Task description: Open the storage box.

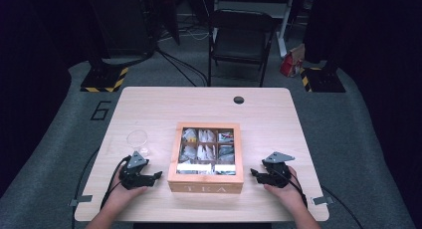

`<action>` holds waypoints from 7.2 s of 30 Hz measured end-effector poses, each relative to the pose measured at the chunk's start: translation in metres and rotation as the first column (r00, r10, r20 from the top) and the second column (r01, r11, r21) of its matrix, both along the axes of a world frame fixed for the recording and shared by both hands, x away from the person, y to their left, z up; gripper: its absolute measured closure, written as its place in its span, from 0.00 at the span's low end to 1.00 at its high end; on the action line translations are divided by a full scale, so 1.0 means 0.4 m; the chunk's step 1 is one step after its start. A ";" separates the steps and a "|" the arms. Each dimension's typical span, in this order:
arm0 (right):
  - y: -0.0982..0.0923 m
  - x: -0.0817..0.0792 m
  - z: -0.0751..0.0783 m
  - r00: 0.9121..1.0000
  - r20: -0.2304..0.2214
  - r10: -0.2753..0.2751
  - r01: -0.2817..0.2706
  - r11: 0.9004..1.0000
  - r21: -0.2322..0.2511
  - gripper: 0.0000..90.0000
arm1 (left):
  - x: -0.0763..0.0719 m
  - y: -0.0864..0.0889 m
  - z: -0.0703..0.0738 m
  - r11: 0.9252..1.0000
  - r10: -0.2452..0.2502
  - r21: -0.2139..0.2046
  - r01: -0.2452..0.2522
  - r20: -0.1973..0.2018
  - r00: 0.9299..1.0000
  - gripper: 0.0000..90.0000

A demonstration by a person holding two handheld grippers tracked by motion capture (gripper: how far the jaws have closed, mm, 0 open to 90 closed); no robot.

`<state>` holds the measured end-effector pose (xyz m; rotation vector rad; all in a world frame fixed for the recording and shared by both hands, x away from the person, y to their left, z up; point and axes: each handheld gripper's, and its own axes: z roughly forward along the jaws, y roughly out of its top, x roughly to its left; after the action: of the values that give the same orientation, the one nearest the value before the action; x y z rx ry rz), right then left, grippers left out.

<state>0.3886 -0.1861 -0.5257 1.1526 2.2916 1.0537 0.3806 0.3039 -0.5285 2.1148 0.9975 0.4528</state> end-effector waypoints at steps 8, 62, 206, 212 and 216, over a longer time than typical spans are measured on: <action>0.002 -0.008 0.019 1.000 0.009 0.003 -0.003 1.000 -0.007 0.46 | -0.009 -0.010 0.019 0.999 -0.030 -0.021 0.030 -0.012 0.999 0.36; 0.052 -0.159 0.174 0.992 0.071 0.105 -0.112 0.988 0.103 0.51 | -0.111 -0.015 0.169 0.976 -0.018 -0.218 0.012 -0.028 0.999 0.42; 0.118 -0.074 0.386 0.958 0.218 0.185 -0.218 0.966 0.138 0.53 | -0.065 -0.121 0.397 0.968 -0.132 -0.187 0.167 0.185 0.974 0.59; 0.118 -0.062 0.401 0.958 0.224 0.180 -0.214 0.967 0.138 0.53 | -0.032 -0.113 0.382 0.975 -0.094 -0.181 0.129 0.190 0.977 0.55; 0.119 -0.052 0.412 0.960 0.225 0.166 -0.203 0.967 0.156 0.54 | 0.001 -0.115 0.366 0.978 -0.083 -0.175 0.112 0.165 0.983 0.56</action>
<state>0.3677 -0.1385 -0.3607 0.8512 2.2044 1.4039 0.3808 0.2581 -0.3821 1.9213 0.8098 0.4522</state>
